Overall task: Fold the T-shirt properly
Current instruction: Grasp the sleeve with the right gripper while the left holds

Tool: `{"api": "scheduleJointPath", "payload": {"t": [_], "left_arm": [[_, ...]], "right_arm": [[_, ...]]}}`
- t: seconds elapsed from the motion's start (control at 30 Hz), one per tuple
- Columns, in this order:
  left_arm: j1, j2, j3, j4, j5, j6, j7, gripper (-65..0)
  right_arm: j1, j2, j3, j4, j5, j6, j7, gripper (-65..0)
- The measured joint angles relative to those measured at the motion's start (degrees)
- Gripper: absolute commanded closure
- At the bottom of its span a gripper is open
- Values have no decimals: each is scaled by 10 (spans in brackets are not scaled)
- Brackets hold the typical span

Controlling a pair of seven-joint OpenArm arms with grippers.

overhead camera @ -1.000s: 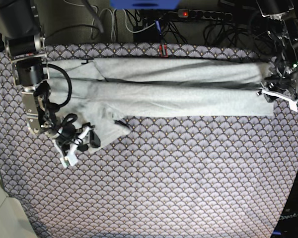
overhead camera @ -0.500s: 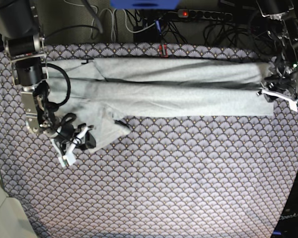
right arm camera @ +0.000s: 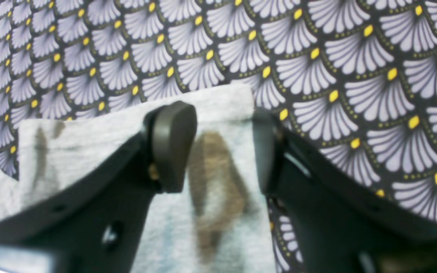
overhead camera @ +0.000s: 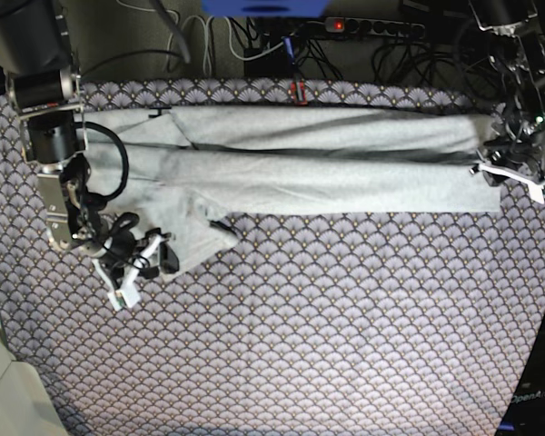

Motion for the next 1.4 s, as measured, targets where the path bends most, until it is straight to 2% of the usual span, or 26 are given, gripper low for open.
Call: {"api": "scheduleJointPath", "payload": {"t": [0.23,0.47,0.67,0.77,0.93,1.07,1.13,1.4], "left_arm": [[0,0,0,0,0,0,0,-246],[0,0,0,-1,0,0,0,-246],[0,5,0,-2,0,0,0,-246],[1,8,0,-2,0,-1,2,-246],[1,8,0,-2,0,-2,2,-246],[1,8,0,-1,0,-1,2,-246],[2,8,0,1,0,-1,2,-246],[12,7,-4,49,0,-2,2,-246]], "right_arm": [[0,0,0,0,0,0,1,-307],[-15,7,0,-5,2,0,44,-307],[-24,-7,9,-8,-58,-2,76,-301],[-27,-10,9,-7,-59,-3,77,-244],[-31,-10,9,-7,-58,-4,77,0],[-31,-9,9,-5,-58,-4,77,0],[-37,-8,9,17,-63,-4,59,0],[-153,19,18,222,-89,-3,-6,0]]}}
